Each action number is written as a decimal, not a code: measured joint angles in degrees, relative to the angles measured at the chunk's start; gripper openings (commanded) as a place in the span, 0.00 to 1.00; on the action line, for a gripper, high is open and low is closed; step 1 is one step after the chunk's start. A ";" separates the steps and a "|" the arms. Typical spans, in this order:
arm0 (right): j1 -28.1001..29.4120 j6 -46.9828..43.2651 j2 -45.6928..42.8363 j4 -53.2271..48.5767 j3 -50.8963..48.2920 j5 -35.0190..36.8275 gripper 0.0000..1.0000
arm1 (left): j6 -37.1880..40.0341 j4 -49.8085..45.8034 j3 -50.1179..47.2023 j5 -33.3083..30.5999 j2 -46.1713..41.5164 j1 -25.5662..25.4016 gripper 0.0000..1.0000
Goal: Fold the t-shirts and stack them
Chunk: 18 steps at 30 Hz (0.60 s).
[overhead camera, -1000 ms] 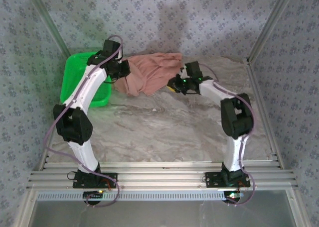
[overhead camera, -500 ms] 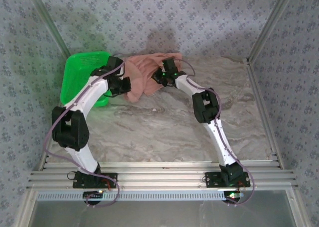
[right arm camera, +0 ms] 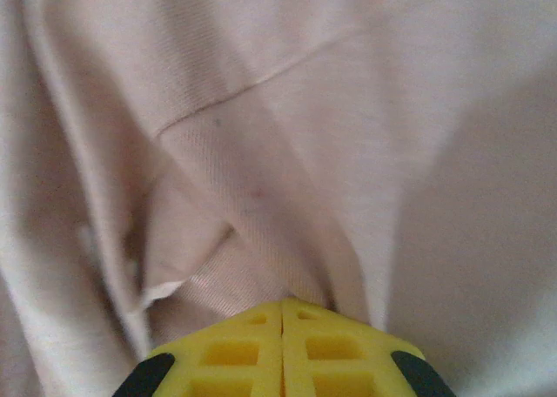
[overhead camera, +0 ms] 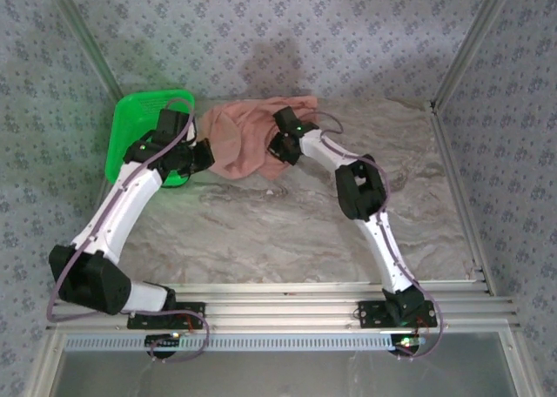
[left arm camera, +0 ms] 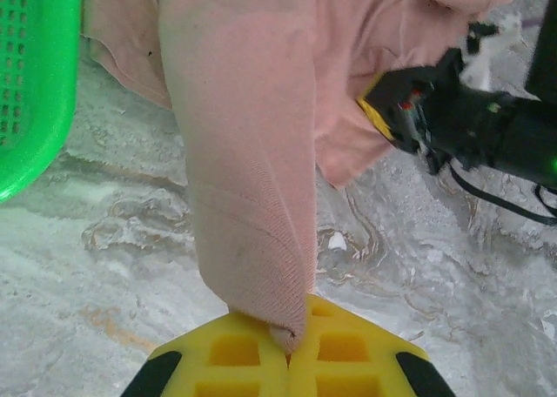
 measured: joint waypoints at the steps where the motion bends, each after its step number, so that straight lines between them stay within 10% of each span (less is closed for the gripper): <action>1: -0.33 -0.92 -3.17 -0.94 -4.68 1.16 0.09 | -0.26 0.00 -1.27 0.39 -1.38 0.00 0.00; 18: -10.56 -15.96 -38.03 -2.56 -35.54 0.90 0.50 | -2.60 2.64 -13.86 6.27 -10.29 -3.39 0.00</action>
